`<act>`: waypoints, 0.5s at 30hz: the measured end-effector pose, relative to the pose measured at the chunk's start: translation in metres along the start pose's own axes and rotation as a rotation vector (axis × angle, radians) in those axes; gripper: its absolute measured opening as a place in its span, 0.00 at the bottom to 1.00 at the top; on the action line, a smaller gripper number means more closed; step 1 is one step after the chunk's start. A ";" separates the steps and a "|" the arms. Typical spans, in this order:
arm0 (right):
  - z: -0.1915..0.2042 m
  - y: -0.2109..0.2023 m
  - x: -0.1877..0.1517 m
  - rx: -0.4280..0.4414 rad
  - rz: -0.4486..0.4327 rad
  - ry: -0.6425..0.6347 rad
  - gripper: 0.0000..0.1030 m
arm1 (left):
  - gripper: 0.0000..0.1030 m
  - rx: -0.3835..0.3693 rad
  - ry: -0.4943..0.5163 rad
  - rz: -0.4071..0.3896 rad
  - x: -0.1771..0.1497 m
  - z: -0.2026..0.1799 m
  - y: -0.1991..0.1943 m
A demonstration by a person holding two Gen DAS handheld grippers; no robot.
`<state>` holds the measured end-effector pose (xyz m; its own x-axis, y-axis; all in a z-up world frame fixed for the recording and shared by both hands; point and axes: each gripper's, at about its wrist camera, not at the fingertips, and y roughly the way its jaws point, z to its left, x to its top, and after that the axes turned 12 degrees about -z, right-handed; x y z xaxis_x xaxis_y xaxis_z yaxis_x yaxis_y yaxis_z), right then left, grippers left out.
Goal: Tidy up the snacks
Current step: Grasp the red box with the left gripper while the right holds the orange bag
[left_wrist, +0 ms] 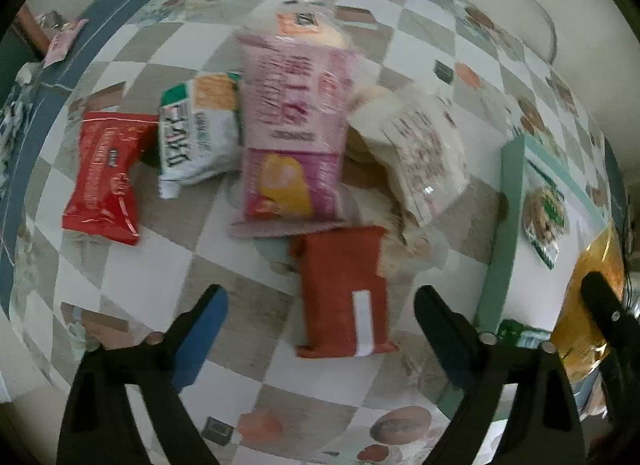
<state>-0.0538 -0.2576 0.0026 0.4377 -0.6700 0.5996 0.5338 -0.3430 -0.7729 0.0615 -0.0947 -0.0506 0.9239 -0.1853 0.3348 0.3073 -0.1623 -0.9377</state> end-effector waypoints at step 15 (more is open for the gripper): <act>-0.015 -0.004 0.006 -0.003 -0.002 0.034 0.52 | 0.40 -0.015 0.060 -0.053 0.000 -0.027 -0.022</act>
<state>-0.0642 -0.2701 0.0056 0.4116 -0.6912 0.5940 0.5323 -0.3467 -0.7723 0.0488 -0.1174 -0.0269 0.8909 -0.2342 0.3892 0.3513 -0.1878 -0.9172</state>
